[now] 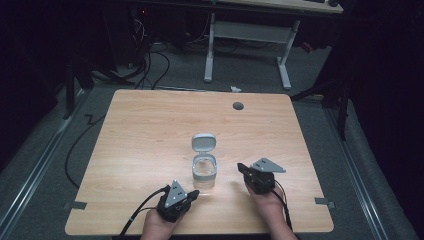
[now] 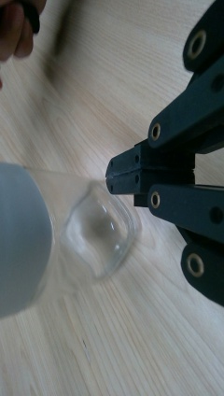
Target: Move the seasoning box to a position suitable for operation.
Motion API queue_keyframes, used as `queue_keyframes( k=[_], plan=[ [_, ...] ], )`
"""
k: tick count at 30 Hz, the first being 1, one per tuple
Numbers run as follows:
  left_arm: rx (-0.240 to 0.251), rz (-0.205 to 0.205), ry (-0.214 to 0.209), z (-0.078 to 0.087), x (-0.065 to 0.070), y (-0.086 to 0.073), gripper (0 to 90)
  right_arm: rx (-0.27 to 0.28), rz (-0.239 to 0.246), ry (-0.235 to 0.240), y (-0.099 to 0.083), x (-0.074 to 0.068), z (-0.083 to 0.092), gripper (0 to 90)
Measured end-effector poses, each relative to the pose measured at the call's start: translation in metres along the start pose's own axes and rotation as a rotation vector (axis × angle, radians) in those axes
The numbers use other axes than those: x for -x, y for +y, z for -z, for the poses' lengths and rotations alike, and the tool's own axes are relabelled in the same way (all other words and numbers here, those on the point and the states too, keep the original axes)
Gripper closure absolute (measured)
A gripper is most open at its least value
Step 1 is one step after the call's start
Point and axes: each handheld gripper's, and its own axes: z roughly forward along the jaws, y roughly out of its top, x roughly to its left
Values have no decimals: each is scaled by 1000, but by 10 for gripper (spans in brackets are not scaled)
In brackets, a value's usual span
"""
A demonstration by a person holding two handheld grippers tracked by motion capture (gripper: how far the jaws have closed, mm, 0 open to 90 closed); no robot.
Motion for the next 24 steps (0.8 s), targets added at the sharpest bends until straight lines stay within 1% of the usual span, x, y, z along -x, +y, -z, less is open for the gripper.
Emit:
queue_keyframes(
  k=[1,2,3,4,5,6,9,10,11,12,13,15,17,19,21,23,24],
  plan=[
    [-2,1,-8,-3,1,0,900,5,2,4,4,-1,-3,900],
    [-8,-4,-15,-8,3,0,900,21,-9,17,17,-3,-10,900],
    [-8,-4,-15,-8,3,0,900,26,-15,23,22,-4,-13,900],
    [-11,-10,-15,-11,3,-1,900,26,-15,23,22,-4,-13,900],
    [-11,-19,-11,-13,3,-1,900,32,-13,27,27,-4,-15,899],
    [-6,-18,-4,-14,2,0,900,36,-16,27,32,-5,-17,899],
    [11,-5,18,-14,-3,4,900,45,-6,30,41,-8,-20,899],
    [14,-9,25,-14,-5,4,900,47,-5,31,43,-8,-20,899],
    [19,-2,30,-14,-6,5,900,47,-2,31,44,-9,-21,899],
    [30,-1,50,-13,-9,6,900,45,-1,33,45,-10,-22,899],
    [30,-1,50,-13,-9,6,900,45,-1,33,45,-10,-22,899],
    [31,19,53,-13,-12,8,900,40,-3,34,44,-10,-24,899],
    [34,12,62,-13,-13,8,900,40,-2,35,44,-10,-24,899],
    [38,21,68,-14,-14,8,900,39,3,36,44,-11,-25,899],
    [36,22,65,-14,-14,8,900,39,3,36,44,-11,-25,899],
    [37,20,50,-14,-12,7,900,39,3,36,45,-11,-25,899],
    [31,10,43,-13,-10,6,900,41,4,36,46,-11,-25,899]
  ],
)
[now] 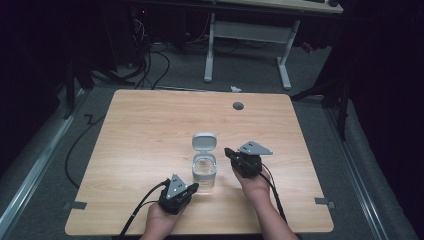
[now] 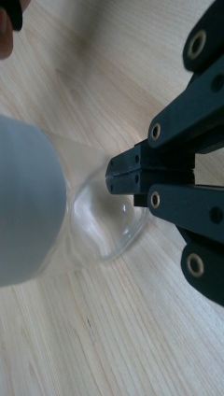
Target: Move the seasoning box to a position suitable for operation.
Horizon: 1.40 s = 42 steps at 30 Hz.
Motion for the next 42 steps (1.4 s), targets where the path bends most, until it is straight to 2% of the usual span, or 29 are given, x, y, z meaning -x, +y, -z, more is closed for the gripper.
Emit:
queue_keyframes(
  k=[2,9,20,29,35,42],
  plan=[
    [-6,-13,-12,-1,3,-1,900,2,3,-1,2,0,-2,899],
    [0,7,-34,-3,1,-1,900,20,11,3,16,-1,-13,900],
    [-9,12,-32,-4,0,-1,900,68,27,19,44,-8,-21,899],
    [-9,6,-29,-4,1,-1,900,80,44,37,46,-11,-17,899],
    [-8,2,-26,-4,1,-1,899,78,75,47,42,-21,-10,900],
    [-6,4,-25,-4,1,-1,898,70,74,59,37,-24,-5,899]
  ],
)
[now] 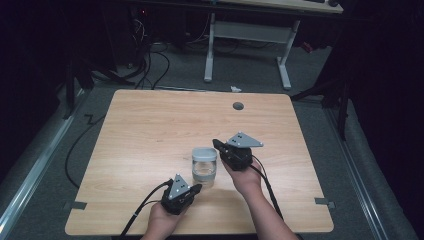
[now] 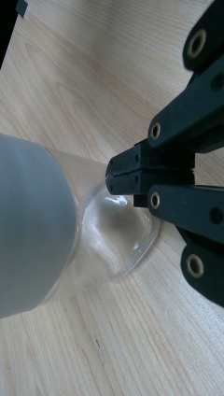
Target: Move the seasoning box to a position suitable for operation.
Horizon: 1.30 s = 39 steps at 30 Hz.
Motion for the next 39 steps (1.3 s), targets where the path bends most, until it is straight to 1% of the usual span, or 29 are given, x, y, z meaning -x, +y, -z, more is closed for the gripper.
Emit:
queue_keyframes(
  k=[1,11,14,15,21,34,35,37,39],
  plan=[
    [1,0,-1,0,0,0,898,0,-7,2,-1,-1,1,899],
    [2,-1,-1,0,0,0,898,-3,-1,25,-3,-7,13,899],
    [3,-2,-1,0,0,0,898,-3,4,31,-5,-9,14,899],
    [4,-2,-1,0,0,0,898,-12,12,29,-8,-12,15,899],
    [3,-1,0,0,0,0,898,-20,17,37,-16,-16,17,899],
    [7,6,-7,1,1,0,898,-7,11,29,-14,-13,21,899],
    [5,3,-7,2,1,0,895,-4,8,26,-14,-11,23,899],
    [11,13,-12,5,2,5,895,-1,5,21,-15,-9,24,898],
    [13,13,-14,7,2,6,895,-3,1,14,-15,-7,26,899]
  ],
)
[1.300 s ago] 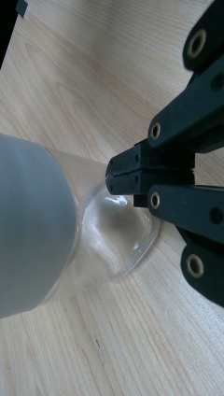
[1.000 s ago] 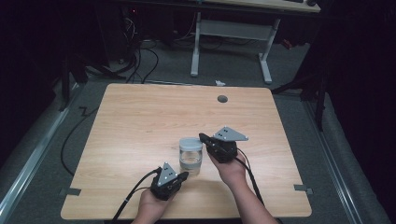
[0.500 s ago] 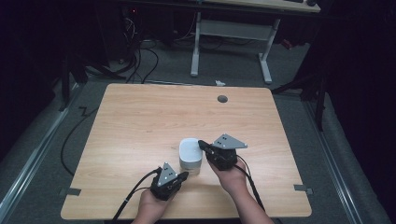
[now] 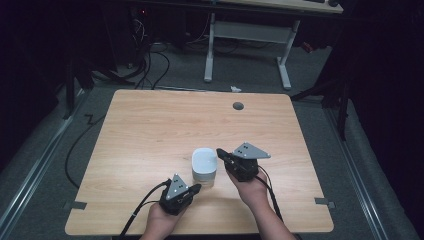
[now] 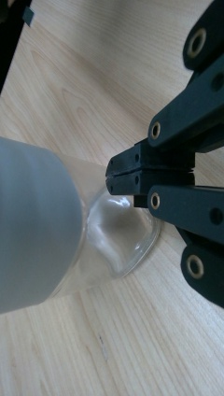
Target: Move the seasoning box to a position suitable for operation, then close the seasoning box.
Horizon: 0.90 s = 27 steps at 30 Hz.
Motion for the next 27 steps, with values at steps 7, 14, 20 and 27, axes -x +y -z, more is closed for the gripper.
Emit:
queue_keyframes(
  k=[7,14,20,27],
  plan=[
    [-28,-63,25,16,-7,8,861,3,-21,-18,-4,9,6,898],
    [-24,-48,97,35,-36,27,797,-22,-58,-43,-22,21,13,884],
    [21,-18,167,52,-68,47,651,-50,-90,-68,-39,36,18,848],
    [85,-3,306,71,-107,60,540,-45,-125,-129,-55,59,32,694]
  ],
)
